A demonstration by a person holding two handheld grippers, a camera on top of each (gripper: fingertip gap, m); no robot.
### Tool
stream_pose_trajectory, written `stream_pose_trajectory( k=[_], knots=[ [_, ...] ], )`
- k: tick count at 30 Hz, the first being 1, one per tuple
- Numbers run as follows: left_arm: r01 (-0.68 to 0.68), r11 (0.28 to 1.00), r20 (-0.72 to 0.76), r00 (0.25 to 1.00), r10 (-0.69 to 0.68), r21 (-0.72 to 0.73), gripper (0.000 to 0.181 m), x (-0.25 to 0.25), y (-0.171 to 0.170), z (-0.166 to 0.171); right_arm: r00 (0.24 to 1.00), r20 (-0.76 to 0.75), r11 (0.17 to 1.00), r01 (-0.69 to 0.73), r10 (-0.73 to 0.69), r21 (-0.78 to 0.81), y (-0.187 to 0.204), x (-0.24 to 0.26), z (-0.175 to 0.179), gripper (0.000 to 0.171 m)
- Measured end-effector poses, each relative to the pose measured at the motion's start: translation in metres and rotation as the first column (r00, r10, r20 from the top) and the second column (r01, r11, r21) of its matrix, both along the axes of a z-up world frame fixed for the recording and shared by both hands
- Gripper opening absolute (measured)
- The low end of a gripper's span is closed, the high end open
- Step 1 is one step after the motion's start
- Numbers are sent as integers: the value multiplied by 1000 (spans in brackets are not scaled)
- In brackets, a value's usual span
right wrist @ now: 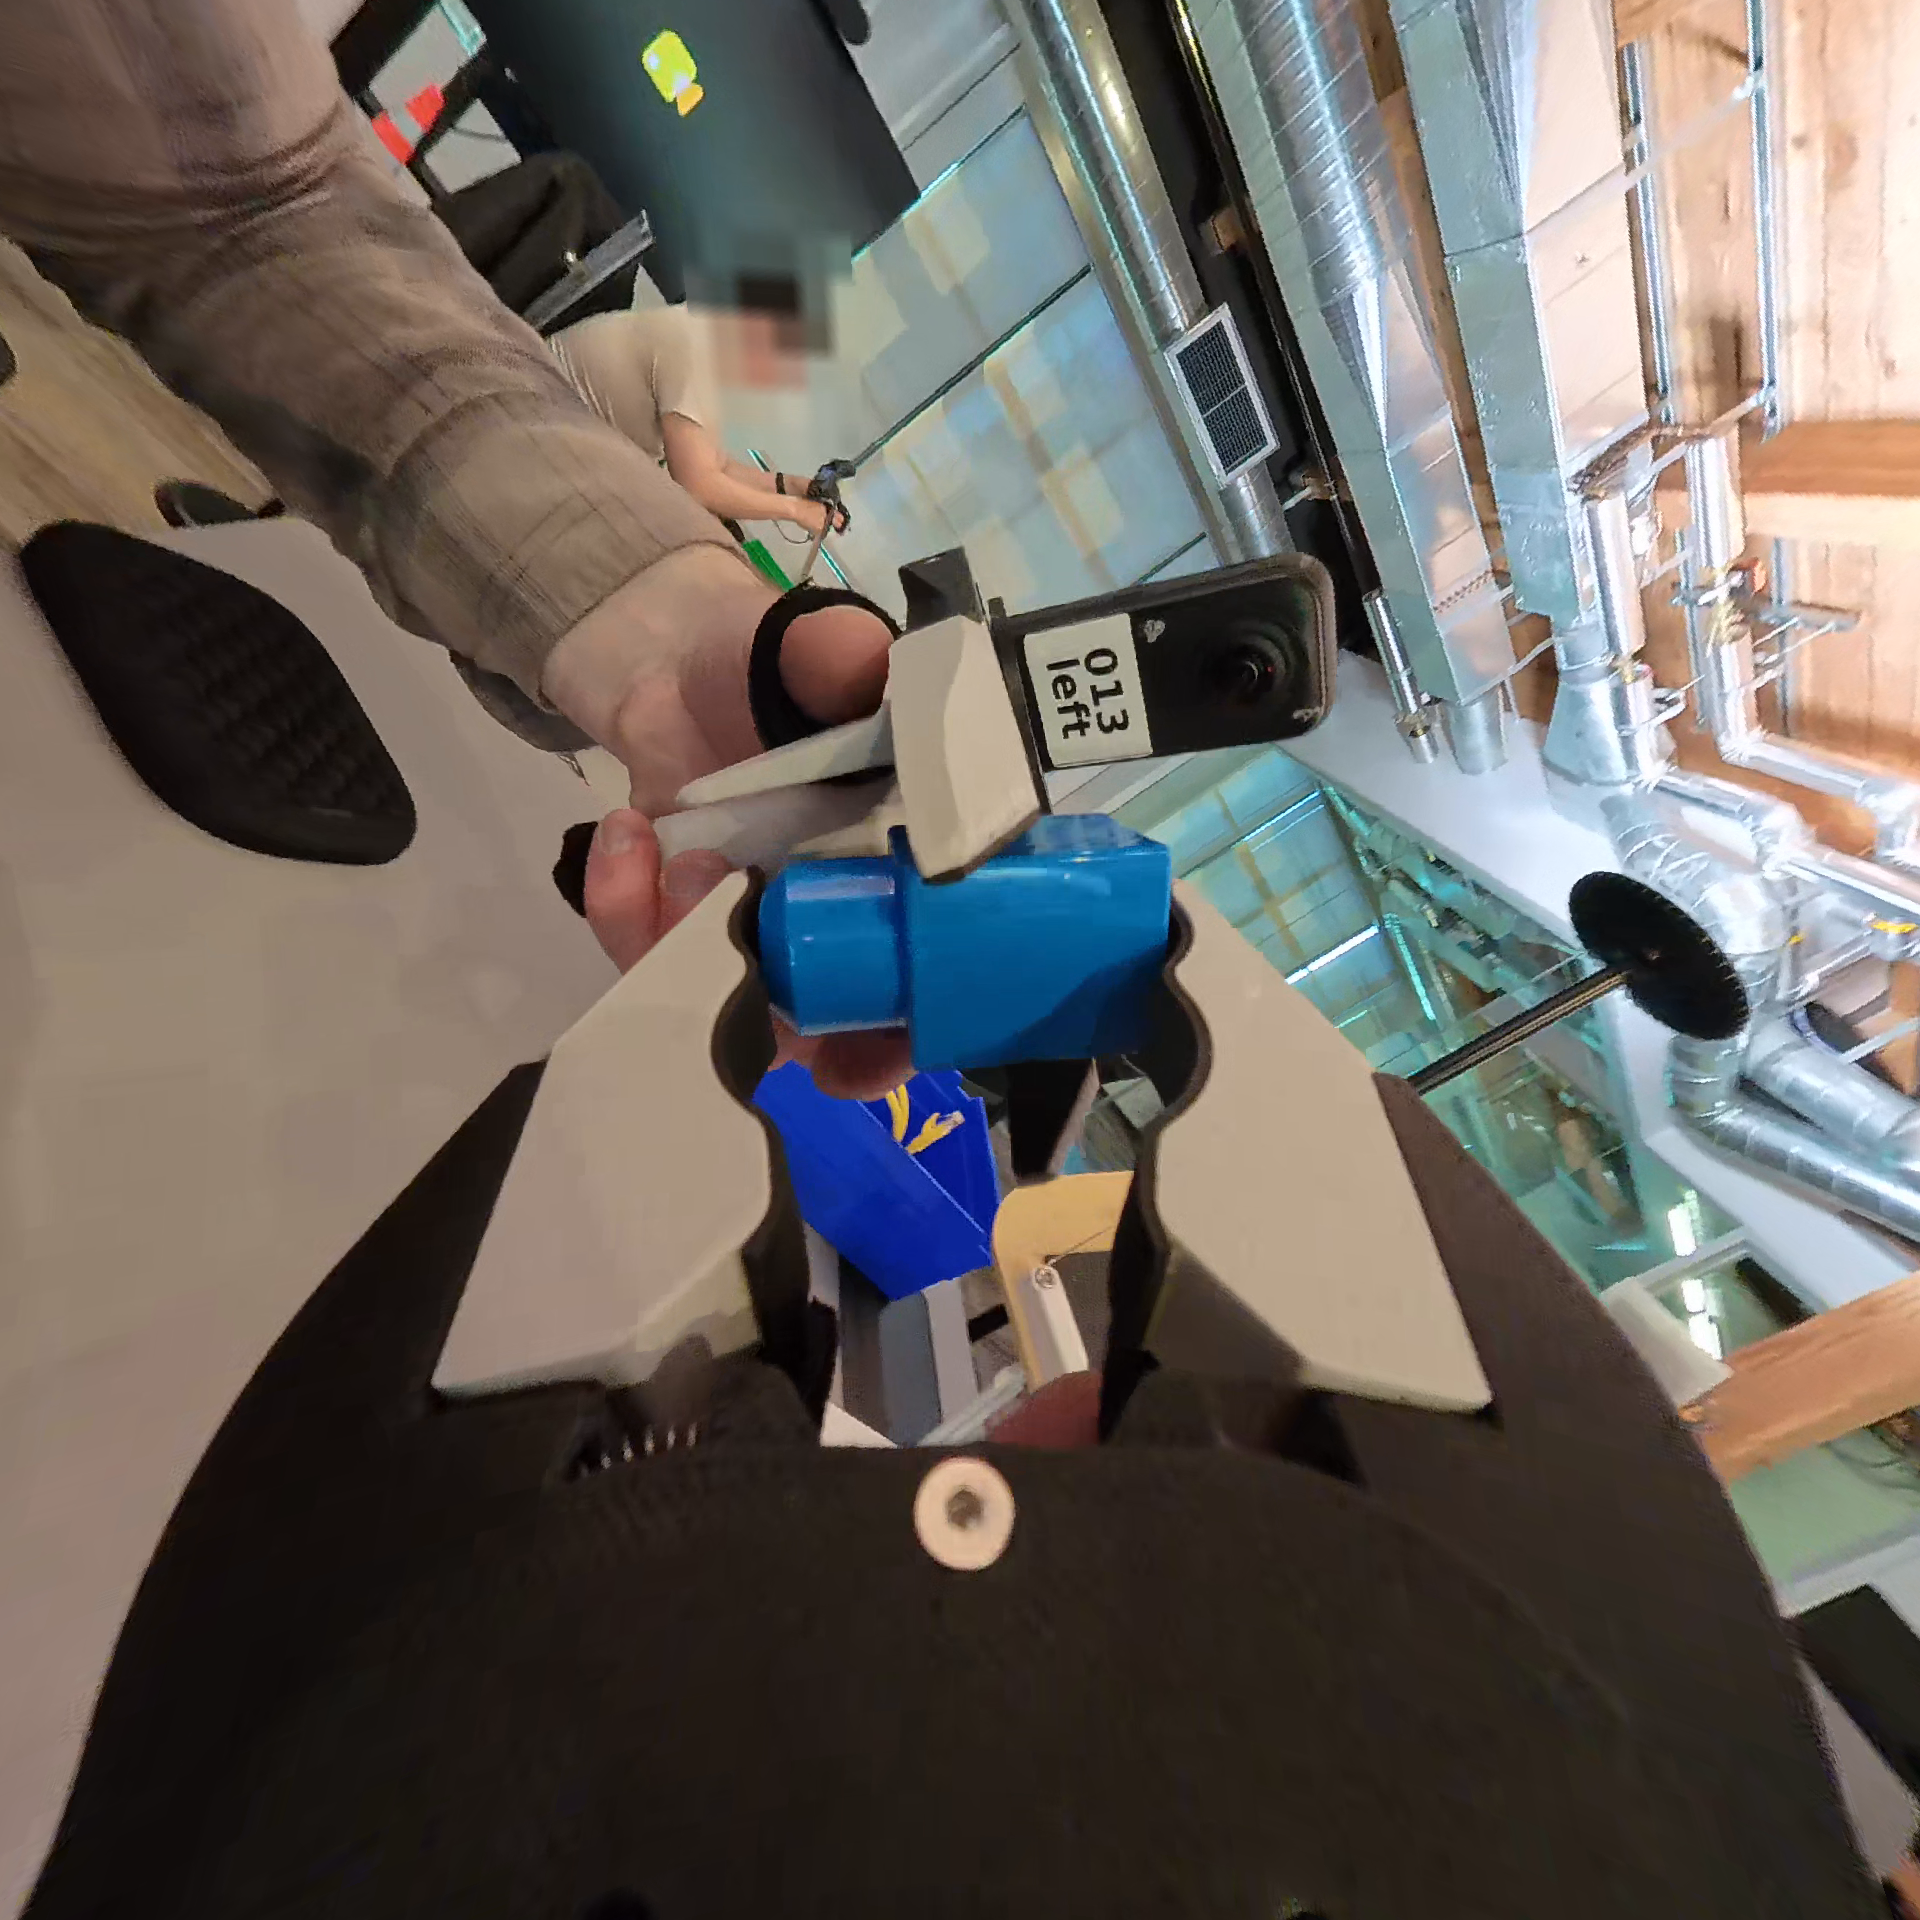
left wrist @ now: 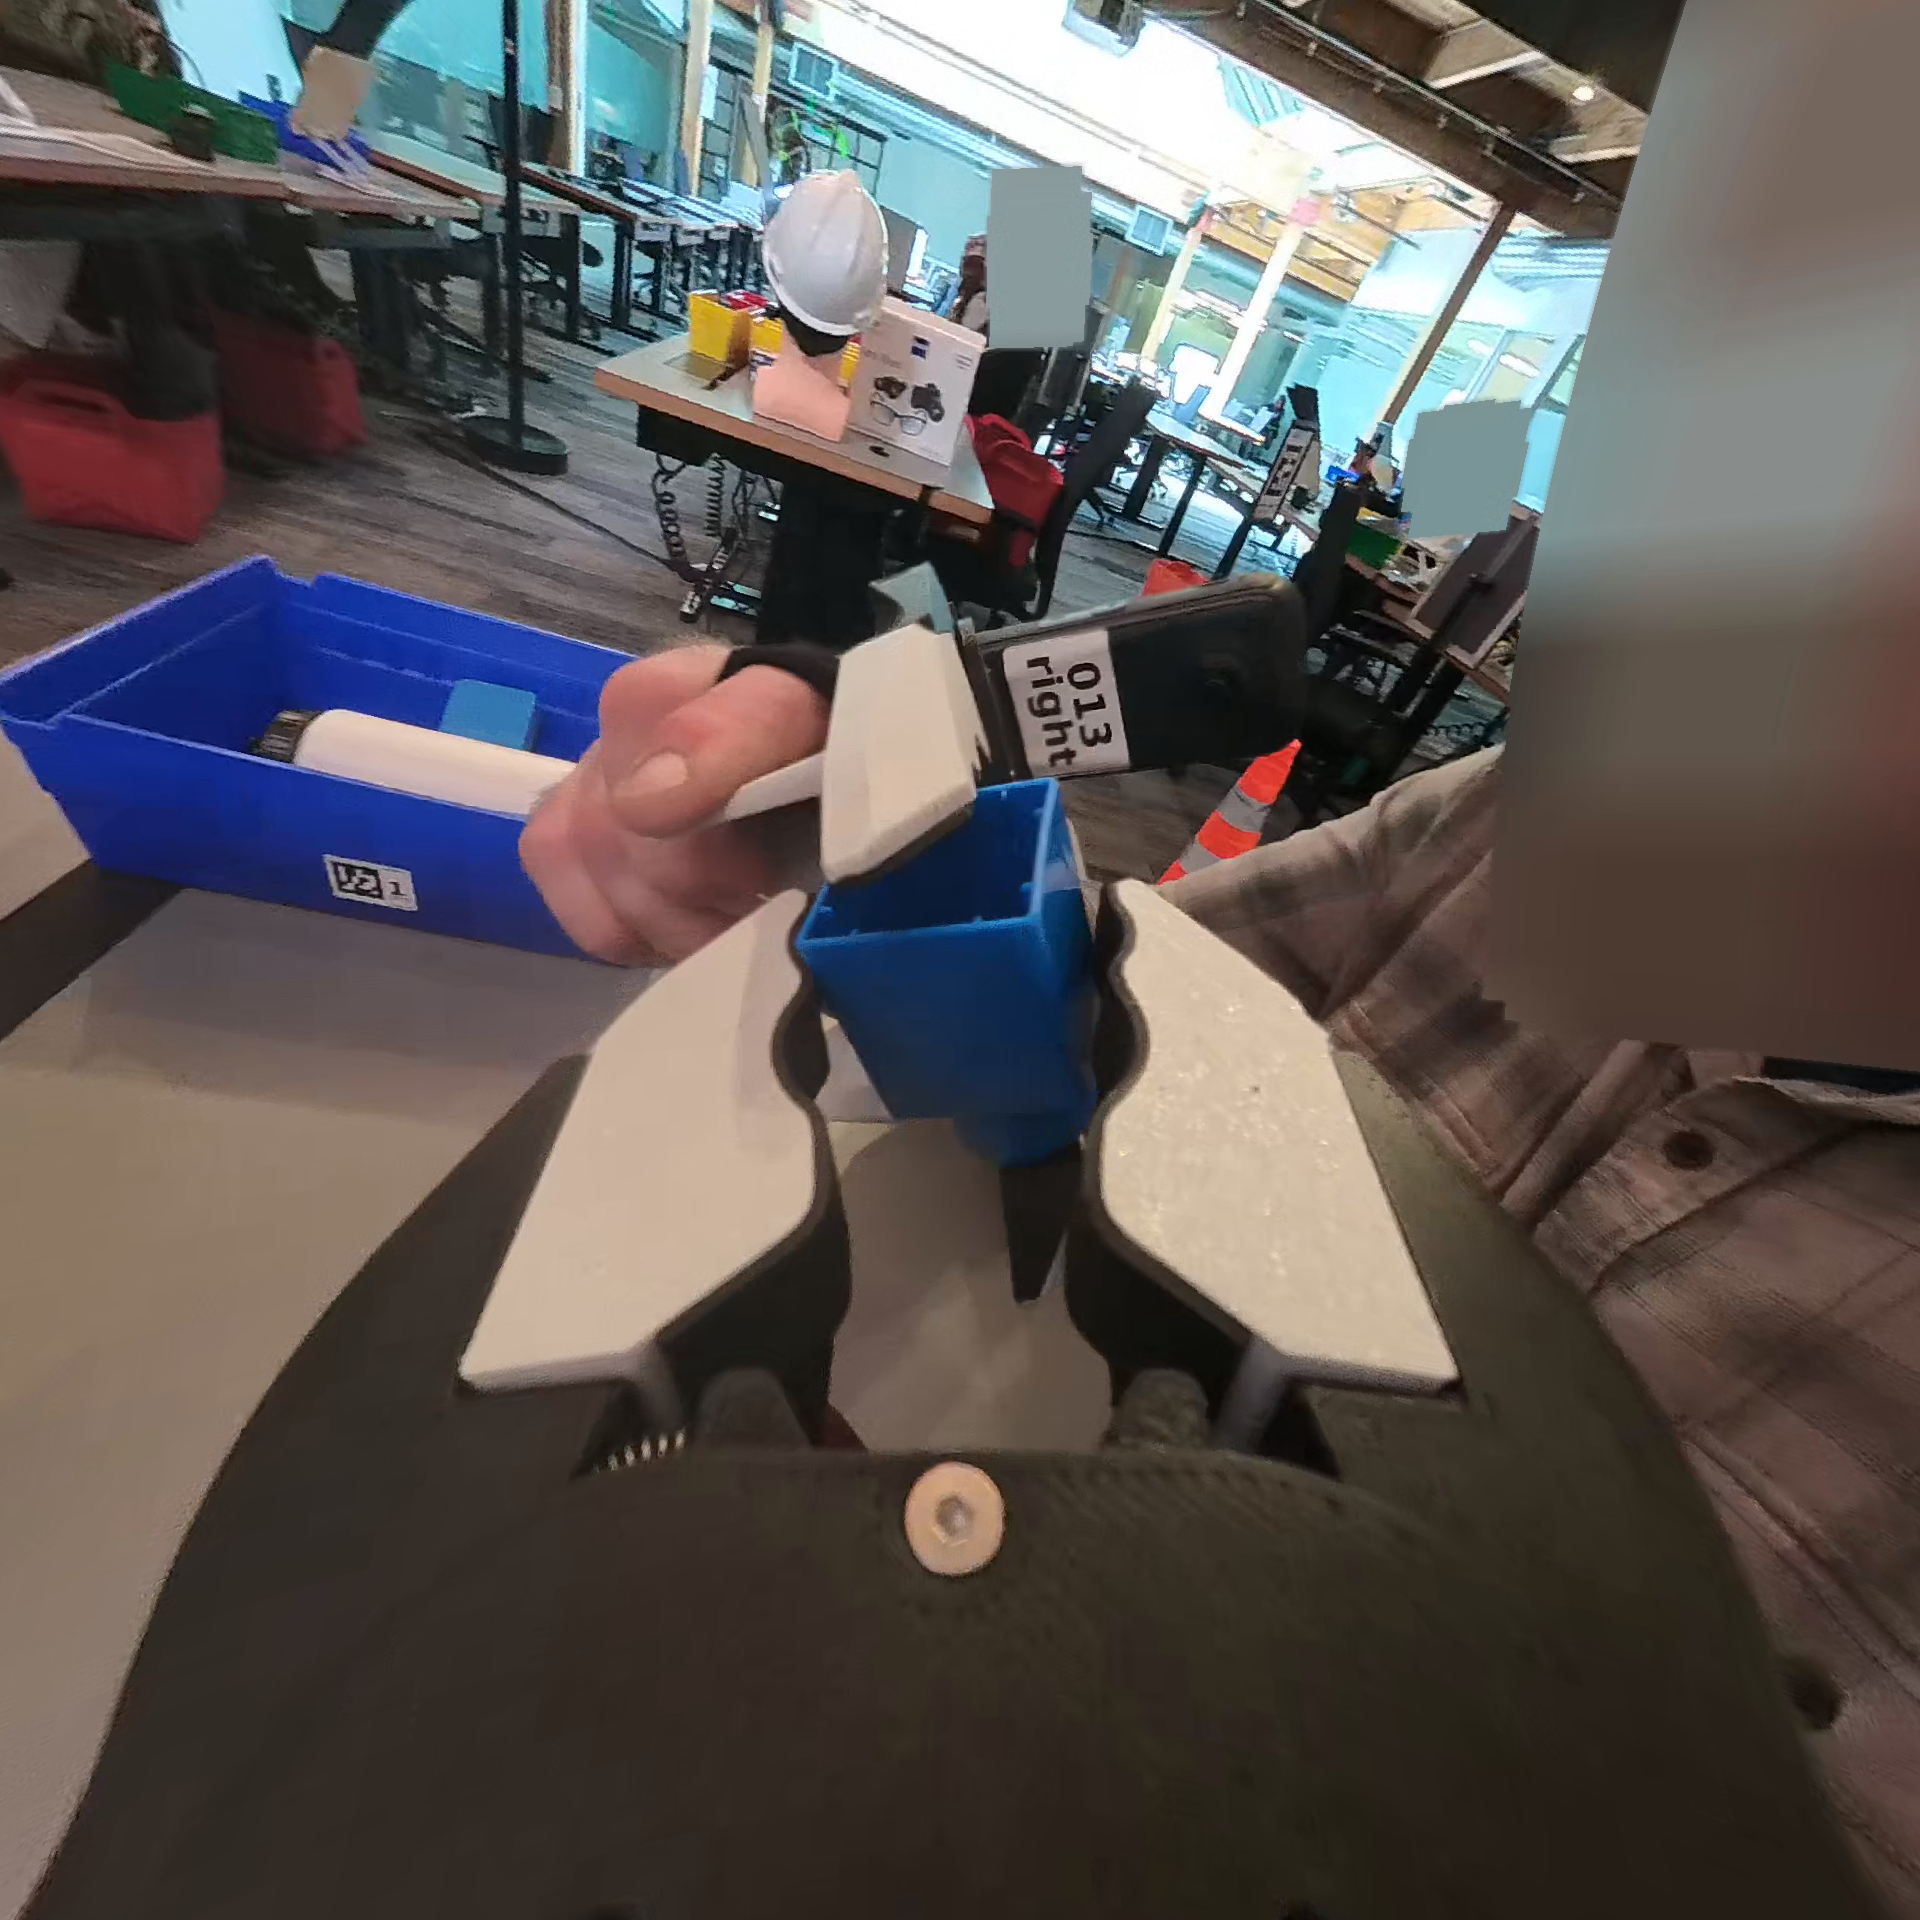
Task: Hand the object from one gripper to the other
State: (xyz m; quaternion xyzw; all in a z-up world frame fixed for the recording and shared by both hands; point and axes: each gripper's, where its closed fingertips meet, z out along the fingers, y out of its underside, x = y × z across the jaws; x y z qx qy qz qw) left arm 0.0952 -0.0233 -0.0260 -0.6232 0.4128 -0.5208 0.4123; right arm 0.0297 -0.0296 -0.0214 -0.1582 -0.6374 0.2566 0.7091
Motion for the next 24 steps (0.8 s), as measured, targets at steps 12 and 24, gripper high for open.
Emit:
stream_pose_trajectory(
  k=[12, 24],
  knots=[
    [-91, 967, -57, 993, 108, 238, 41, -6, 6, -1, 985, 28, 969, 160, -168, 191, 7, -4, -6, 79],
    [-247, 391, -108, 711, 694, 887, 41, -43, 57, 21, 976, 136, 954, 198, -170, -224, 40, 14, 10, 54]
  ],
)
